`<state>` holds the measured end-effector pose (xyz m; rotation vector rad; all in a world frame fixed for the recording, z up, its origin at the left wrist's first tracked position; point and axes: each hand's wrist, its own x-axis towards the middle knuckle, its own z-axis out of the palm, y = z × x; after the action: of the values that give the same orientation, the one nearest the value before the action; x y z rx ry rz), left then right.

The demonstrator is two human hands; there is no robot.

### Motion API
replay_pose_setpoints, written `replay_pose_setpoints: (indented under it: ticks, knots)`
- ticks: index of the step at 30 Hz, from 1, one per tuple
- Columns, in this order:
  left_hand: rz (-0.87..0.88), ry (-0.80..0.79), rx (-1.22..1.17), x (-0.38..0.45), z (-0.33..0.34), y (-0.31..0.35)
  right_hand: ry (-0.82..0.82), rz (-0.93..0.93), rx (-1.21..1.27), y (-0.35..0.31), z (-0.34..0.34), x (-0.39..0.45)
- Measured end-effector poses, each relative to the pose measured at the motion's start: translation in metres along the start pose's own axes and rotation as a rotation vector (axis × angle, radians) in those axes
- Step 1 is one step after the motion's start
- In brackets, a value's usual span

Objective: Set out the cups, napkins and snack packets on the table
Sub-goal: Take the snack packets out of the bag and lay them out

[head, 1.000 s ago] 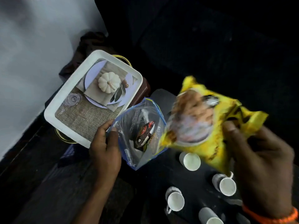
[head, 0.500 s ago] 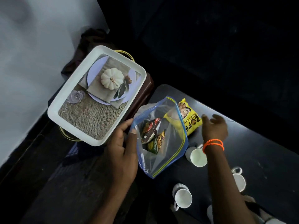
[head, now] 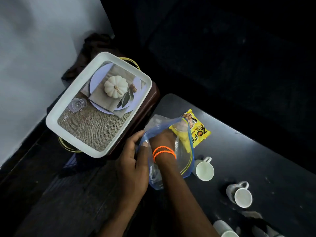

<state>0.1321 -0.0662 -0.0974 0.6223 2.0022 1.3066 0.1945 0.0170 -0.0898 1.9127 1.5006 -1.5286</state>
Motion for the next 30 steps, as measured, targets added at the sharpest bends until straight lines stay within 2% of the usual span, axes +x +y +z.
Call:
replay_pose_setpoints:
  ticks: [2, 4, 6, 9, 11, 13, 15, 18, 20, 23, 26, 28, 30]
  knots:
    - [-0.008, 0.044, 0.003, 0.001, -0.002, -0.002, 0.092, -0.055, -0.040, -0.013, -0.002, -0.001]
    - [-0.022, 0.090, 0.015, 0.005, -0.007, -0.006, 0.235, -0.199, -0.134, -0.027, -0.008, -0.009]
    - [-0.030, 0.122, 0.028, 0.009, -0.014, -0.010, 0.303, -0.347, -0.152, -0.022, -0.018, -0.035]
    - [-0.055, 0.159, 0.028, 0.017, -0.025, -0.014, 0.349, -0.619, 0.083, 0.006, -0.046, -0.094]
    - [-0.075, 0.176, 0.014, 0.020, -0.030, -0.017, 0.354, -0.718, 0.406, 0.022, -0.073, -0.115]
    - [-0.102, 0.181, -0.022, 0.022, -0.033, -0.018, 0.444, -0.706, 0.683, 0.040, -0.101, -0.116]
    - [-0.104, 0.173, -0.056, 0.021, -0.035, -0.016, 0.567, -0.615, 0.822, 0.057, -0.119, -0.092]
    - [-0.082, 0.181, -0.096, 0.018, -0.039, -0.015, 0.543, -0.390, 0.913, 0.077, -0.119, -0.027]
    - [-0.066, 0.204, -0.143, 0.014, -0.042, -0.015, 0.472, -0.263, 0.827, 0.092, -0.103, 0.020]
    - [-0.059, 0.187, -0.152, 0.010, -0.039, -0.017, 0.389, -0.157, 0.548, 0.104, -0.071, 0.069]
    - [-0.038, 0.135, -0.105, 0.001, -0.033, -0.008, 0.511, -0.062, 0.235, 0.103, -0.056, 0.077]
    - [-0.030, 0.093, -0.100, -0.002, -0.027, -0.001, 0.663, -0.140, 0.203, 0.096, -0.061, 0.063]
    - [-0.040, 0.067, -0.101, -0.003, -0.022, 0.004, 0.784, -0.356, 0.359, 0.081, -0.066, 0.034]
